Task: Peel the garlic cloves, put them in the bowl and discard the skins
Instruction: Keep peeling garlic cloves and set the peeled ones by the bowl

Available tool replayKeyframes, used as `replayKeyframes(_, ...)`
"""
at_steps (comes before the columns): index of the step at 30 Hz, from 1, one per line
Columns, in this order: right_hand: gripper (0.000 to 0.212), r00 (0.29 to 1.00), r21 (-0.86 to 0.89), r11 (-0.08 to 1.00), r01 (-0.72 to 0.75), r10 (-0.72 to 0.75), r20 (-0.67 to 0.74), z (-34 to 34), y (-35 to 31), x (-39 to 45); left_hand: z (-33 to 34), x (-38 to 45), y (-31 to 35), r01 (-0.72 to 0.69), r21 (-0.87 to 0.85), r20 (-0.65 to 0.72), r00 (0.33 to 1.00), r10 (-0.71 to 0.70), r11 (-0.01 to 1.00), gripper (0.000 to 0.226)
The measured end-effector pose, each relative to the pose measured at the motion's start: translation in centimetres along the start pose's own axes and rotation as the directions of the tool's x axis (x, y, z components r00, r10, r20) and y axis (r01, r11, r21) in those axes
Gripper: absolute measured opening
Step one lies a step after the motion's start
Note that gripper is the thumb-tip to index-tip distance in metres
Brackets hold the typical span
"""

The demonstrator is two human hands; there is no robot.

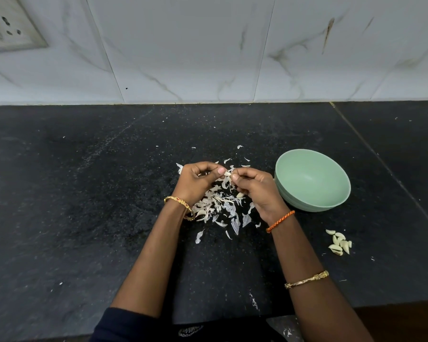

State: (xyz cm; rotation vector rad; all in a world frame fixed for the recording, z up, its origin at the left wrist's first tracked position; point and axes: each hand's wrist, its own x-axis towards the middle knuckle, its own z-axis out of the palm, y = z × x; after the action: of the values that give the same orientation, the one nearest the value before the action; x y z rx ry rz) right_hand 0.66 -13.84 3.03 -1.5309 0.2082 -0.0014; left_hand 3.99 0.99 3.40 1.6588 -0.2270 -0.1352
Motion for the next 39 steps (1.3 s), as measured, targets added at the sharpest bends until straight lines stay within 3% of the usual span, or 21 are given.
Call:
replayKeyframes(4,0.015,0.998,-0.1,0.995,0.017,-0.022,-0.053,0.3,0.1,-0.1,0.2,-0.2,0.1,0.004,0.047,-0.038,0.999,-0.002,0.999,0.005)
replayKeyframes(8,0.01,0.955,-0.373,0.904,0.208,-0.27,-0.121,1.3,0.6,-0.2,0.6,0.2,0.0,0.031,0.21,-0.159,0.987,0.003,0.977,0.006)
replayKeyframes(11,0.009,0.904,-0.468,0.831,0.3,-0.404,-0.137,1.8,0.9,-0.4,0.7,0.3,0.5,0.055,0.165,-0.162,0.986,-0.028,0.985,0.005)
replayKeyframes(13,0.014,0.938,-0.292,0.923,0.253,-0.307,-0.16,1.9,0.7,-0.4,0.7,0.2,0.8,0.075,0.02,-0.102,0.992,-0.073,0.997,0.008)
replayKeyframes(15,0.021,0.982,0.058,0.987,0.153,-0.145,-0.122,2.0,0.2,-0.3,0.7,0.0,0.9,0.134,-0.157,-0.05,0.988,-0.143,0.978,0.009)
replayKeyframes(17,0.024,0.999,0.382,0.923,0.048,-0.036,-0.04,2.3,-0.1,-0.2,0.7,0.0,0.7,0.186,-0.313,0.015,0.981,-0.191,0.931,0.007)
replayKeyframes(19,0.022,1.0,0.504,0.864,-0.005,0.006,-0.001,2.4,-0.2,0.0,0.7,-0.1,0.6,0.226,-0.381,0.055,0.974,-0.222,0.896,0.007)
replayKeyframes(26,0.022,0.997,0.581,0.81,-0.081,0.077,0.032,2.3,-0.5,-0.1,0.4,-0.2,0.5,0.232,-0.359,0.079,0.973,-0.218,0.904,0.008)
replayKeyframes(32,0.026,0.992,0.634,0.764,-0.123,0.112,0.057,2.1,-1.1,-0.4,0.3,-0.5,0.7,0.157,-0.314,0.112,0.985,-0.127,0.936,0.012)
replayKeyframes(39,0.021,0.995,0.527,0.846,-0.075,0.095,-0.013,1.8,-1.2,-0.3,0.3,-0.5,0.5,0.133,-0.298,0.101,0.989,-0.107,0.945,0.015)
